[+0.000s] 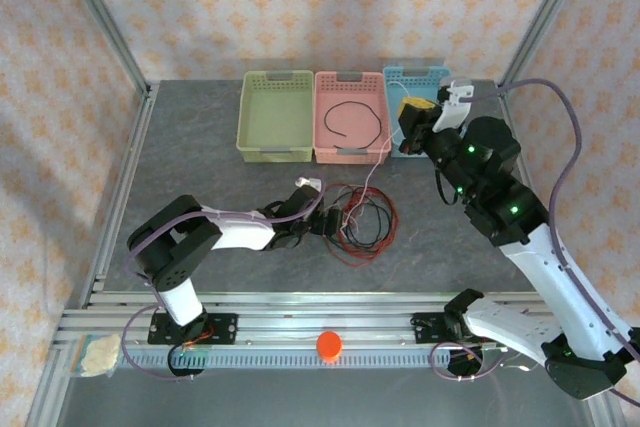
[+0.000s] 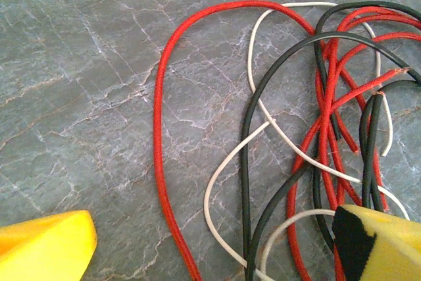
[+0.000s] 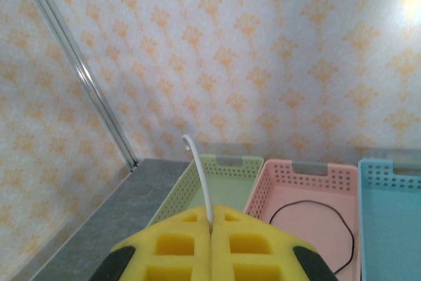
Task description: Untangle the cables
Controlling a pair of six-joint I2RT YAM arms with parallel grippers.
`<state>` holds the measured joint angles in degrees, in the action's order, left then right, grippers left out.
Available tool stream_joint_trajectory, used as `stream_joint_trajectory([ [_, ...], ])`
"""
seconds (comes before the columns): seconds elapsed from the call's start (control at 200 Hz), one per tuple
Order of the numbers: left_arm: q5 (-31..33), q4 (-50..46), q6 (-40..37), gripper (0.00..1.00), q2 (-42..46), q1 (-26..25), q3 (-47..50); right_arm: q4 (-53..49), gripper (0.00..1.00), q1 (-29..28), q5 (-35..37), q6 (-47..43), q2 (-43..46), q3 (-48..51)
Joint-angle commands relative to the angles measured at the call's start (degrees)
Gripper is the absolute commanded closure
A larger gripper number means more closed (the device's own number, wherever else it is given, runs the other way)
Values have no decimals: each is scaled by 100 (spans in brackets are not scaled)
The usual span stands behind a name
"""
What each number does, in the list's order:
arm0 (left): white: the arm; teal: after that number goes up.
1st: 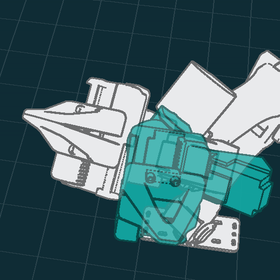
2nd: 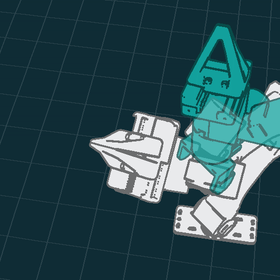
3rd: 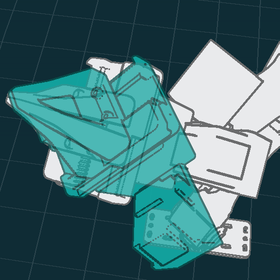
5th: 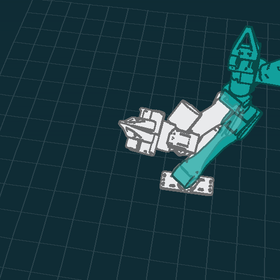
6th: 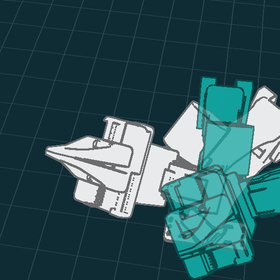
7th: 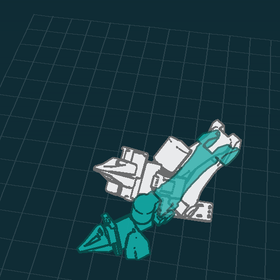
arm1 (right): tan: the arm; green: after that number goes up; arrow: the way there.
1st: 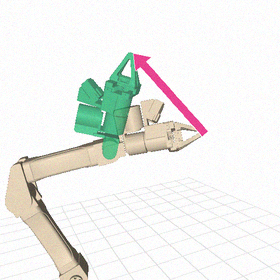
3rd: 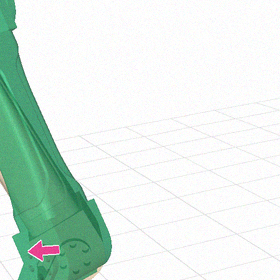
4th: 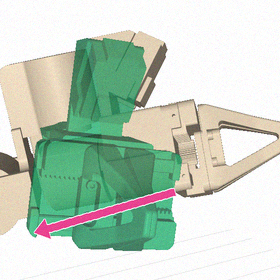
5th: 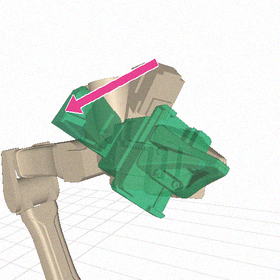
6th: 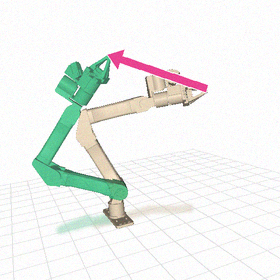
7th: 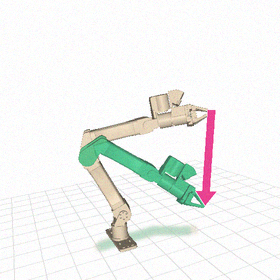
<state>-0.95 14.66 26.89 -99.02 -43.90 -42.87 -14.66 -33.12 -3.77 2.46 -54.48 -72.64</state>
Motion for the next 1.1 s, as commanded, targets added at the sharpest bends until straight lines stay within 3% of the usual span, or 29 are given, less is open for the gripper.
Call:
stream_joint_trajectory([
  [0.0, 313, -573, 13, 5, -328, 73, 38, -64, 100, -27, 317, -268, 122, -331],
  [0.285, 489, -692, 44, 4, -363, 75, 68, -82, 100, -27, 699, -579, 157, -807],
  [0.686, 593, -656, 105, 5, -143, 77, 269, -41, 100, -27, 670, -667, -19, -1187],
  [1.096, 1084, -549, -161, 7, 1562, 83, 525, -246, 100, -27, 1010, -559, -410, -1078],
])
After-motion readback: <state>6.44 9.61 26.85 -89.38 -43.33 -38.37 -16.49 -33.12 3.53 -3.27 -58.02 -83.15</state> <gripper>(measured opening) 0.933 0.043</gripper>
